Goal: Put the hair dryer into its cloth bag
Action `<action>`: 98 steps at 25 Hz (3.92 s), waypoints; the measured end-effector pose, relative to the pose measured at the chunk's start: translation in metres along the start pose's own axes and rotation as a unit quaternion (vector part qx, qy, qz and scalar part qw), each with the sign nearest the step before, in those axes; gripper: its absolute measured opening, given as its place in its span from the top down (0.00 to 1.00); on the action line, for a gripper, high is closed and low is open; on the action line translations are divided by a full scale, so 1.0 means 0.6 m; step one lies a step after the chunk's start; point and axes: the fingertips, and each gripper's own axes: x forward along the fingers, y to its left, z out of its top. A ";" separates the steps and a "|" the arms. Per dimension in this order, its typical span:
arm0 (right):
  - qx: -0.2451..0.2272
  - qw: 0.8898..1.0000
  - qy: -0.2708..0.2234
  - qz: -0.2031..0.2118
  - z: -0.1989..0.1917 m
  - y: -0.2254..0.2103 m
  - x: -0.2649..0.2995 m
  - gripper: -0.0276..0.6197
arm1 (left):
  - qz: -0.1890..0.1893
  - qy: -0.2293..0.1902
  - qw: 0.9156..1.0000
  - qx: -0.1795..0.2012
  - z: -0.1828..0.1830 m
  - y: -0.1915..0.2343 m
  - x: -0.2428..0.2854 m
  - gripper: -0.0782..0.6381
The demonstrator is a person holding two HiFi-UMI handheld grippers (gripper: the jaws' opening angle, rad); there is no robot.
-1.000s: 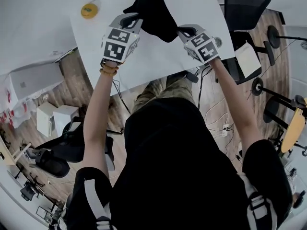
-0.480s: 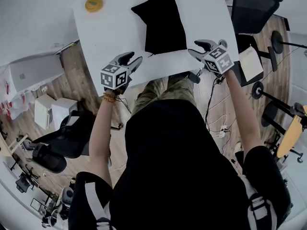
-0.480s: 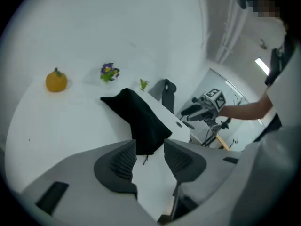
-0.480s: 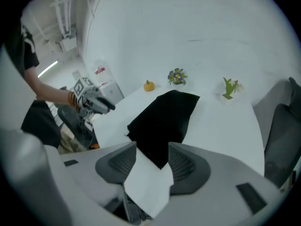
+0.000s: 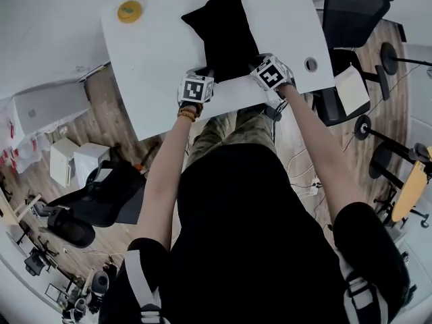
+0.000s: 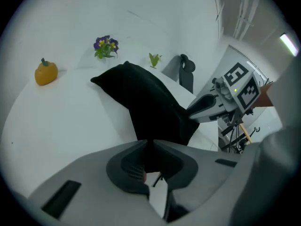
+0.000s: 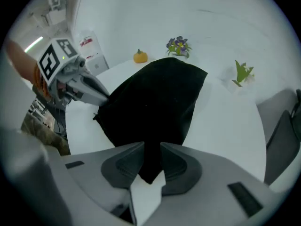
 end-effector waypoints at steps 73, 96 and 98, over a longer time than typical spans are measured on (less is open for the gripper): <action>0.054 0.845 -0.502 -0.176 0.382 0.162 -0.394 0.89 | 0.217 -0.490 0.836 0.118 0.286 -0.042 -0.463 0.86; 0.059 0.869 -0.465 -0.156 0.347 0.158 -0.336 0.90 | 0.221 -0.424 0.870 0.119 0.226 -0.011 -0.405 0.86; 0.059 0.870 -0.464 -0.156 0.344 0.160 -0.337 0.90 | 0.220 -0.425 0.870 0.119 0.223 -0.014 -0.407 0.86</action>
